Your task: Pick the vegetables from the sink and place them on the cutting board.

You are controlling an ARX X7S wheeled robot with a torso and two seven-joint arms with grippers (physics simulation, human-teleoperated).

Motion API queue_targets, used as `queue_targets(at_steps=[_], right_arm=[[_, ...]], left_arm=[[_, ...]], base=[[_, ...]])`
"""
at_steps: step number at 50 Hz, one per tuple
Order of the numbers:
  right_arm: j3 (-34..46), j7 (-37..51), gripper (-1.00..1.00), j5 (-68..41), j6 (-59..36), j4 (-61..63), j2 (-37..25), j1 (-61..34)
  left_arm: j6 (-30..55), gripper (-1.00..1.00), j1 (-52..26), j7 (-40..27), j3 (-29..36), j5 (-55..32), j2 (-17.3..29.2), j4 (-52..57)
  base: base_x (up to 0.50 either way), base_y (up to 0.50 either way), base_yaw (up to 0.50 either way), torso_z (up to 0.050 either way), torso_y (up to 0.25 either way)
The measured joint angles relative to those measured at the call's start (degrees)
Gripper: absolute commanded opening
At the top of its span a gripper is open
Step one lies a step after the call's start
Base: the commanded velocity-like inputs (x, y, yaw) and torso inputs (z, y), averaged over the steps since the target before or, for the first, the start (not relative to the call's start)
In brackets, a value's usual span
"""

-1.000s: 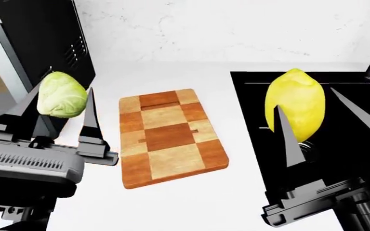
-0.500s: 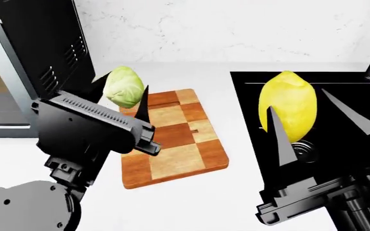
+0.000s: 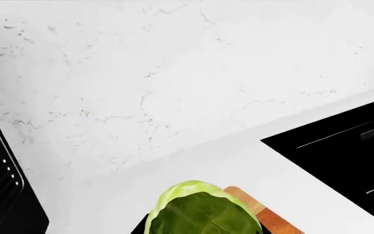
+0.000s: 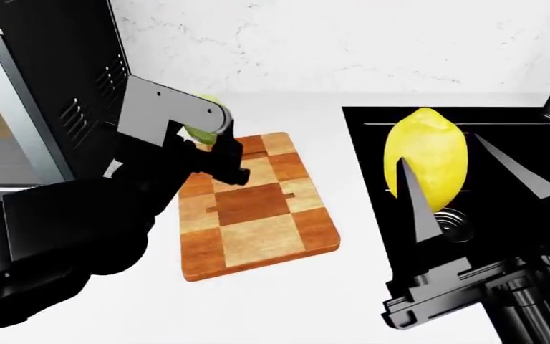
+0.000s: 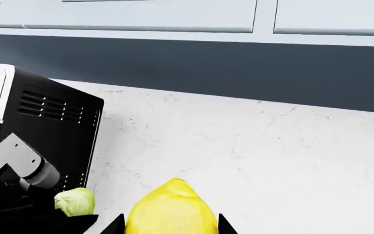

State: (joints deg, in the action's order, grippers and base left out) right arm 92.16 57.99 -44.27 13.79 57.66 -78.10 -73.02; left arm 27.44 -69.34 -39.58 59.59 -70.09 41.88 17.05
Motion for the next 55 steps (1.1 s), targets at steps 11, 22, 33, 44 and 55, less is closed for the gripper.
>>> queue_targets(at_steps=[11, 22, 33, 44, 55], right_arm=[[0.2, -0.5, -1.00, -0.3, 1.0, -0.6, 0.1, 0.2], [0.4, -0.8, -1.00, -0.4, 1.6, -0.9, 0.0, 0.3], [0.5, -1.1, -1.00, -0.6, 2.0, -1.2, 0.1, 0.4], [0.5, -1.2, -1.00, -0.8, 2.1, -1.4, 0.4, 0.5], [0.6, -1.3, -1.00, -0.9, 2.3, -1.8, 0.6, 0.7]], left_arm=[[0.7, -1.00, 0.2, 2.8, 0.7, -1.3, -2.5, -6.2], [1.1, -1.00, 0.9, 4.1, 1.4, -1.8, -3.6, -8.6], [1.1, -1.00, 1.9, 5.0, 2.0, -1.7, -4.2, -9.8], [1.0, -1.00, 2.9, 5.6, 2.6, -1.6, -4.4, -11.0], [0.7, 1.00, 3.5, 5.5, 2.5, -2.0, -4.5, -12.1]], base=[[0.00, 0.00, 0.00, 0.000, 0.000], [0.00, 0.00, 0.00, 0.000, 0.001], [0.00, 0.00, 0.00, 0.000, 0.000], [0.00, 0.00, 0.00, 0.000, 0.000], [0.00, 0.00, 0.00, 0.000, 0.001]])
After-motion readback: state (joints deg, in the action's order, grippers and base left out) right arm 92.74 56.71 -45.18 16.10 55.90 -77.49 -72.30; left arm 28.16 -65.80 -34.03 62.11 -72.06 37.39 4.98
